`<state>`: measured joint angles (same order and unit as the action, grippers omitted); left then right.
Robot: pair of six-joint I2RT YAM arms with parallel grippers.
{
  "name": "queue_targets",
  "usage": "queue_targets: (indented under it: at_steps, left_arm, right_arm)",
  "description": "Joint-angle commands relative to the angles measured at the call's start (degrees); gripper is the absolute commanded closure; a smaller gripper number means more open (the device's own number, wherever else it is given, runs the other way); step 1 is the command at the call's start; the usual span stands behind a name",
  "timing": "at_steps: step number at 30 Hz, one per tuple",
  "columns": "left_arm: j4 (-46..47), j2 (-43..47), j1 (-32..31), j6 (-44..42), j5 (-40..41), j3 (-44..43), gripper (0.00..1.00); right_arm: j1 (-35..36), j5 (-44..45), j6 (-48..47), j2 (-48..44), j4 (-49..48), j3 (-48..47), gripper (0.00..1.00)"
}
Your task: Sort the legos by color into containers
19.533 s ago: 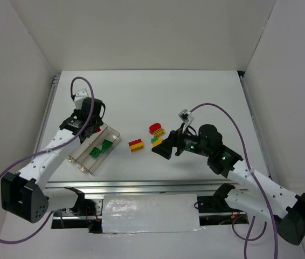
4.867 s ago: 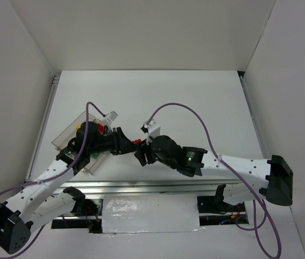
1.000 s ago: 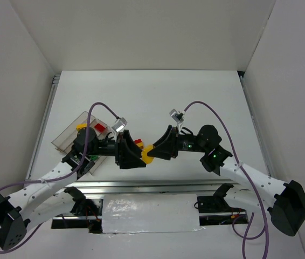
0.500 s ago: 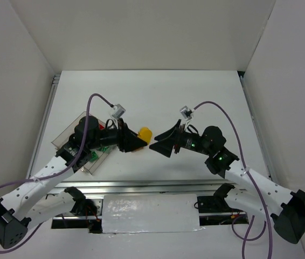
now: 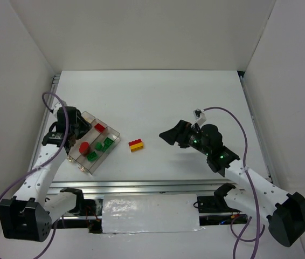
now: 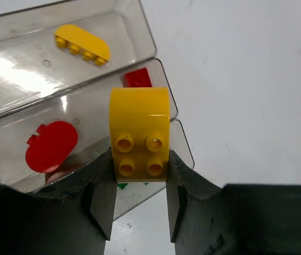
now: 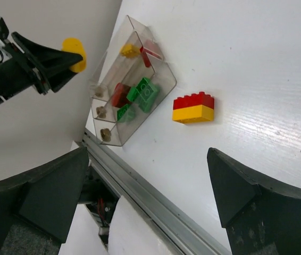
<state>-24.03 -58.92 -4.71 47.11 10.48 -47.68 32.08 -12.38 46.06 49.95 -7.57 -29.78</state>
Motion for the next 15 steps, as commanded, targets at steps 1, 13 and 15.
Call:
queue_targets:
  at_steps: [1,13,15]
  left_arm:
    - [0.30,-2.07,3.47,7.90,7.89,-2.15,1.00]
    - [7.51,-18.95,11.39,8.52,1.92,-3.56,0.74]
    - [8.47,-19.39,11.57,8.26,1.30,-3.21,0.67]
  right_arm:
    - [-0.26,-1.06,0.70,1.02,-1.39,0.34,0.00]
    - [-0.52,-2.82,-0.71,3.74,-1.74,0.43,0.00]
    - [-0.43,-3.17,-0.80,4.18,-1.92,0.34,0.00]
